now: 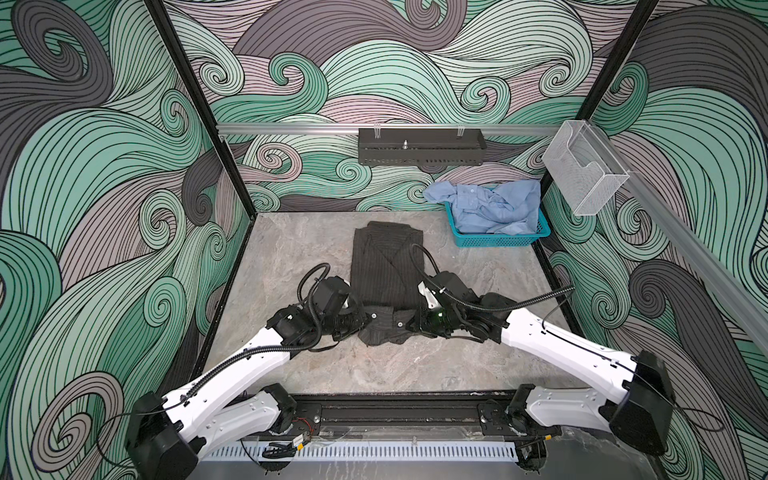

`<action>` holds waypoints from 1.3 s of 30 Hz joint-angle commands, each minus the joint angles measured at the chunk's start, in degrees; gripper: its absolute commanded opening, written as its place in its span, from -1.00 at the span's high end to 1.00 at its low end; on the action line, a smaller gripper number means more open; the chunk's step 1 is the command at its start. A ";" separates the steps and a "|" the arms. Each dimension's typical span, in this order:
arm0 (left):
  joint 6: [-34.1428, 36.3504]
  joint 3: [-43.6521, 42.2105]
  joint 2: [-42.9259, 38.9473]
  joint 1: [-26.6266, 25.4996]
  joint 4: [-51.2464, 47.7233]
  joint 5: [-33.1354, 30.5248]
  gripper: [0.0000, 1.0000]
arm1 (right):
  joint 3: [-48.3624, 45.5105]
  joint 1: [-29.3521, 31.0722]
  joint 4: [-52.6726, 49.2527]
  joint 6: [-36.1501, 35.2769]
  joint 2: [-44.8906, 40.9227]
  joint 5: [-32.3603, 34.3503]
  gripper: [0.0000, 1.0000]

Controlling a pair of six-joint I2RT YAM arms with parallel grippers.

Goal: Fold and stack the long sleeve shirts

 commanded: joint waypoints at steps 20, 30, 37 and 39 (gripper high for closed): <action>10.47 21.64 36.95 17.83 4.92 18.29 1.00 | 23.63 -20.49 -2.14 -12.19 32.37 -15.68 0.94; 11.88 25.48 46.49 19.48 6.36 20.23 1.00 | 23.17 -23.32 3.17 -9.54 39.03 -16.42 0.94; 12.32 27.06 49.09 20.69 6.08 21.00 0.46 | 24.41 -23.86 3.41 -8.80 41.88 -16.29 0.60; 12.34 27.91 49.14 21.35 6.15 21.61 0.23 | 24.95 -23.83 3.04 -8.63 41.91 -16.32 0.37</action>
